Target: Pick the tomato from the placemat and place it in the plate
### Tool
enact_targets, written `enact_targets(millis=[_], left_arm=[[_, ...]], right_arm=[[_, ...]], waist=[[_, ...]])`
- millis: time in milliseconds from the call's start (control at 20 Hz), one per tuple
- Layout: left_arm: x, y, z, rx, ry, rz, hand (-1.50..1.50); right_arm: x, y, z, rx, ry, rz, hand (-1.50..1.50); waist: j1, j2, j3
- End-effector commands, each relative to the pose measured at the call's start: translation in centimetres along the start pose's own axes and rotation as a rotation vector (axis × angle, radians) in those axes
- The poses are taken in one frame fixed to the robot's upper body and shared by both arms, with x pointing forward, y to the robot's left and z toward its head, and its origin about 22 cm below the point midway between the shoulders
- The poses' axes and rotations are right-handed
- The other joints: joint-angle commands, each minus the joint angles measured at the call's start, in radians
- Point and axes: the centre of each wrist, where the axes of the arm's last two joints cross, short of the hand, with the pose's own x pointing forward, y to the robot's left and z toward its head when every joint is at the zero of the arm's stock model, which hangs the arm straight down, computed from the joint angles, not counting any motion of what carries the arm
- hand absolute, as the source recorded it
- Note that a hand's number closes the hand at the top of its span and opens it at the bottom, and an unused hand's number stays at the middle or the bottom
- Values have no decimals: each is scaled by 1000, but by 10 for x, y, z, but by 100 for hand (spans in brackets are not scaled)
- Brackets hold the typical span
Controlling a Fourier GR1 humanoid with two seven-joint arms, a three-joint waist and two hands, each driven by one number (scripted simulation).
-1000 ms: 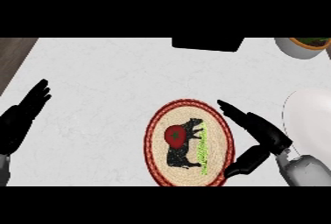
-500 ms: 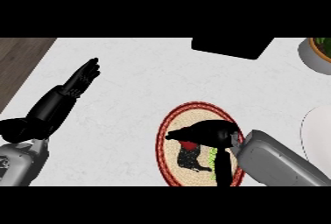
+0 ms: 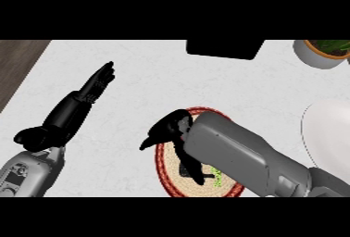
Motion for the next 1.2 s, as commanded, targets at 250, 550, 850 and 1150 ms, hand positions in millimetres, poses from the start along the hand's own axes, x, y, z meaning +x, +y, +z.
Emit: enact_targets(millis=[250, 550, 850, 1150], left_arm=[[0, 7, 1, 25, 19, -28, 0], [-6, -7, 5, 15, 10, -5, 0], [-4, 1, -2, 6, -15, -5, 0], [-3, -9, -8, 3, -10, 5, 0]], right_arm=[[14, -55, -11, 305, 175, 51, -150], [17, -77, 2, 283, 268, 75, -150], [3, -79, 2, 275, 294, 31, -150], [-4, -69, -8, 346, 265, 31, -150]], waist=[[-20, -6, 0], [-13, -3, 0], [-12, 2, 0], [-6, 8, 0]])
